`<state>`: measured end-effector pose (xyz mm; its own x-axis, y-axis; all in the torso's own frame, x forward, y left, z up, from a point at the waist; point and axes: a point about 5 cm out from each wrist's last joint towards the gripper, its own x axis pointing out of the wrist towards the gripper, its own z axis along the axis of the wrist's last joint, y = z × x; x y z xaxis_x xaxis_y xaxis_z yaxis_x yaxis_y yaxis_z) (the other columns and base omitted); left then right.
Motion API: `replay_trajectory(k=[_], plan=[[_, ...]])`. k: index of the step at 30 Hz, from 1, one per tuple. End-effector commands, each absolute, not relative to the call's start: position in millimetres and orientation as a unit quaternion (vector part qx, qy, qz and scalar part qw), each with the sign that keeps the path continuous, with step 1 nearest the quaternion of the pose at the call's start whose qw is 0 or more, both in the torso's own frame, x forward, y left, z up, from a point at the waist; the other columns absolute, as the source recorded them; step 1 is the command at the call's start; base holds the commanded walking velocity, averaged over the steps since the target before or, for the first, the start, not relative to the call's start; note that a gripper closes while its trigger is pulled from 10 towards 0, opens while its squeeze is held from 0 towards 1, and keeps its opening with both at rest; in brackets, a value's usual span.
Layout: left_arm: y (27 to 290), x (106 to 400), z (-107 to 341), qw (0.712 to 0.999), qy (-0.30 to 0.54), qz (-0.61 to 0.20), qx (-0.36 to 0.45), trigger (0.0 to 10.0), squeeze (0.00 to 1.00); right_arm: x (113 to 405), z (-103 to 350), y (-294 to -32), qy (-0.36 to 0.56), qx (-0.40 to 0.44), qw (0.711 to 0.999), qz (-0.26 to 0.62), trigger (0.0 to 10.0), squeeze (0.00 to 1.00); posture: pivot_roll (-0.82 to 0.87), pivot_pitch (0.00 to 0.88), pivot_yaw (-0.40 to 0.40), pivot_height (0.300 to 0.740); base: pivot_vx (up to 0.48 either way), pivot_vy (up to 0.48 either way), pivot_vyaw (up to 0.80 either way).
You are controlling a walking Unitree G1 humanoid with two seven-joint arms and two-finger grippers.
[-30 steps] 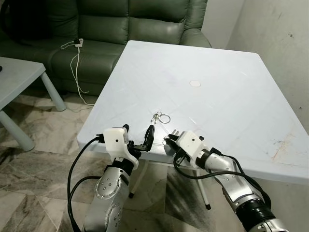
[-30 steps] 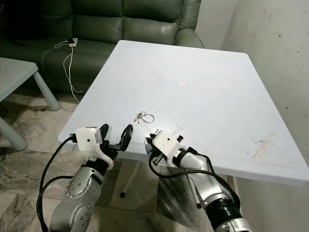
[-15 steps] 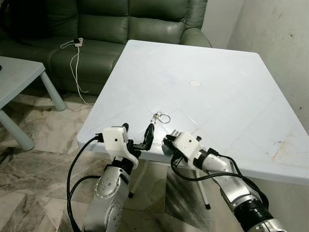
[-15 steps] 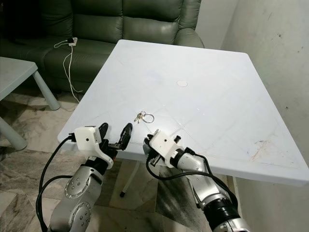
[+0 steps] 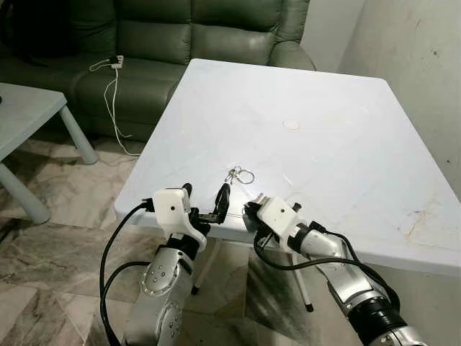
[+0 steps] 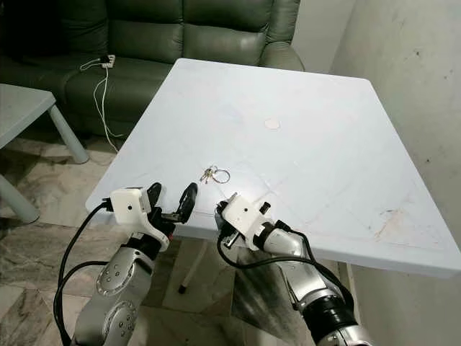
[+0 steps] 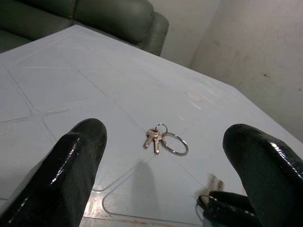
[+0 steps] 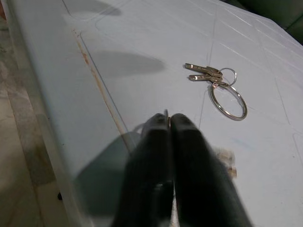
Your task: Hang keys on a hook
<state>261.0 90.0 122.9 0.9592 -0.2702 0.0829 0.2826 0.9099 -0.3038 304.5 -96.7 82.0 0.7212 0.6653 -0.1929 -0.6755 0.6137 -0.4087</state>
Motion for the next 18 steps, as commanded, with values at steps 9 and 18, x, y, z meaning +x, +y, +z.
replay_trajectory(k=[9, 18], plan=[[75.7, 264.7, 135.9, 0.97, -0.039, -0.149, -0.187, 10.0, 0.0, 307.4, 94.1, -100.5, -0.007, -0.151, 0.922, 0.357, 0.0, 0.0, 0.03, 0.05, -0.099, 0.74, 0.0, 0.0, 0.0], [87.7, 276.5, 137.1, 0.975, -0.045, -0.137, -0.172, 10.0, 0.0, 320.0, 133.7, -110.9, -0.098, 0.067, 0.947, 0.298, 10.0, 0.0, 0.03, 0.031, -0.089, 0.74, 0.0, 0.0, 0.0]])
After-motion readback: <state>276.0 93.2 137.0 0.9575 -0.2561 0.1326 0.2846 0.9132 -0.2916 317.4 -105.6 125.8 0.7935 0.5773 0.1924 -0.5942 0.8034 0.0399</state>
